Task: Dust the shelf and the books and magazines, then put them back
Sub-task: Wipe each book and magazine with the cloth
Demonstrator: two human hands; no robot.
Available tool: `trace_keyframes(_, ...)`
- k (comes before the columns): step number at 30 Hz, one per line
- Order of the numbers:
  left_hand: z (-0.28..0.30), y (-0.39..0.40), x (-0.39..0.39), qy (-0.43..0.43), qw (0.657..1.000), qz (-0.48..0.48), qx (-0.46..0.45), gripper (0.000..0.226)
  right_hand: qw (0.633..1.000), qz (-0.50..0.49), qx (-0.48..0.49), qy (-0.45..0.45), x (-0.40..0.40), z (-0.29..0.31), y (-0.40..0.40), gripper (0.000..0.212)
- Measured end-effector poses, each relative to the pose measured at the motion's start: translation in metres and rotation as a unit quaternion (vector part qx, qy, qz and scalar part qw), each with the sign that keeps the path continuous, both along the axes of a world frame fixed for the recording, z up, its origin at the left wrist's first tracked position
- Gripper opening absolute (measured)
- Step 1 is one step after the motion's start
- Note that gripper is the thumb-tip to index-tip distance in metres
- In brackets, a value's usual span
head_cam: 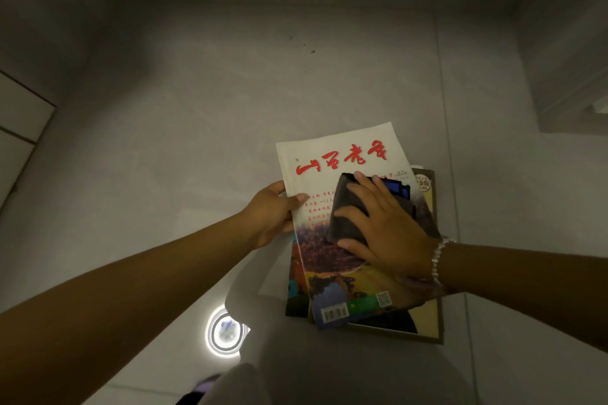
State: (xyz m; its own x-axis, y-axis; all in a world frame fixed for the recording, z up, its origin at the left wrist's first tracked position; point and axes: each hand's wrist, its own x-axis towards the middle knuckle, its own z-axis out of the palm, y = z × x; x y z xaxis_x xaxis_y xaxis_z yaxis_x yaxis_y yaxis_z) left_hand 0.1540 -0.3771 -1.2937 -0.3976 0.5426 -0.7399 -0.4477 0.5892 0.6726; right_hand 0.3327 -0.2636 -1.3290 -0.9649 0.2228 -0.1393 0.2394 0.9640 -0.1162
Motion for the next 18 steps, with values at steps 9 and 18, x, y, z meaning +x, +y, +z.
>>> trace_keyframes(9, 0.000, 0.002, 0.008, -0.029, 0.998, 0.062, -0.013, 0.018, 0.994, -0.103, 0.000, 0.033, -0.005, -0.003, 0.037, 0.061)
trace_keyframes(18, -0.004, -0.002, 0.013, -0.028, 0.995, 0.096, -0.021, 0.024, 0.991, 0.129, 0.019, 0.033, 0.025, -0.016, -0.012, 0.053)
